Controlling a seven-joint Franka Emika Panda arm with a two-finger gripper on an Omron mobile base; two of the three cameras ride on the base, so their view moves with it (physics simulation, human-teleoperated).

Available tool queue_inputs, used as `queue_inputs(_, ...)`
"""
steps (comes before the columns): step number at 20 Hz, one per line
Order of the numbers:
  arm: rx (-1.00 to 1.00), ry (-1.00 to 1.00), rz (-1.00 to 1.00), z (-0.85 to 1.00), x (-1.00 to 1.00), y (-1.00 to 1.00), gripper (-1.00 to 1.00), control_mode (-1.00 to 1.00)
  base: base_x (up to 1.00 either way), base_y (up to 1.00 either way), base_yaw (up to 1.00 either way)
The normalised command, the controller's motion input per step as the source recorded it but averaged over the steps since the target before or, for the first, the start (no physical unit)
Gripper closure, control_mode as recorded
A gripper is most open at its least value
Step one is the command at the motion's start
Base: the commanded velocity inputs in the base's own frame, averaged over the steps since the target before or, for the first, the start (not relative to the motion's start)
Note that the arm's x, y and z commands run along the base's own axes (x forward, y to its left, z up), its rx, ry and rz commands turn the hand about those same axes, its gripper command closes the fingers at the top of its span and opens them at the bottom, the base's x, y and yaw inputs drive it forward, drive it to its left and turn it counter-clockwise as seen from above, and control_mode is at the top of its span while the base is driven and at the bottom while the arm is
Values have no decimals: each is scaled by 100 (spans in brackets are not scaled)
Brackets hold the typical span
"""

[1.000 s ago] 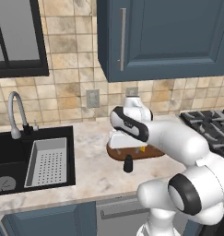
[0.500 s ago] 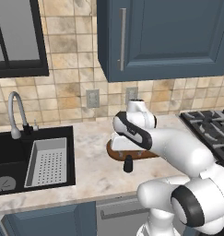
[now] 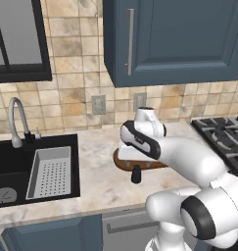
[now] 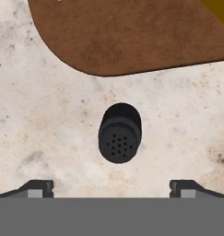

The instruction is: Retrieve the reheated potato from the microwave, then place the potato, cheese, and condiment on the cutting board.

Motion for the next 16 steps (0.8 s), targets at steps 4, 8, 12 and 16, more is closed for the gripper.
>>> queue_inputs(4, -4, 0, -5, -13, 8, 0, -100, -100, 0, 0, 0)
queue_inputs(8, -5, 0, -2, -9, 2, 0, -100, -100, 0, 0, 0)
queue_inputs(12, -4, 0, -1, -10, 3, 0, -100, -100, 0, 0, 0)
queue_inputs(16, -5, 0, 0, -12, 0, 0, -100, -100, 0, 0, 0)
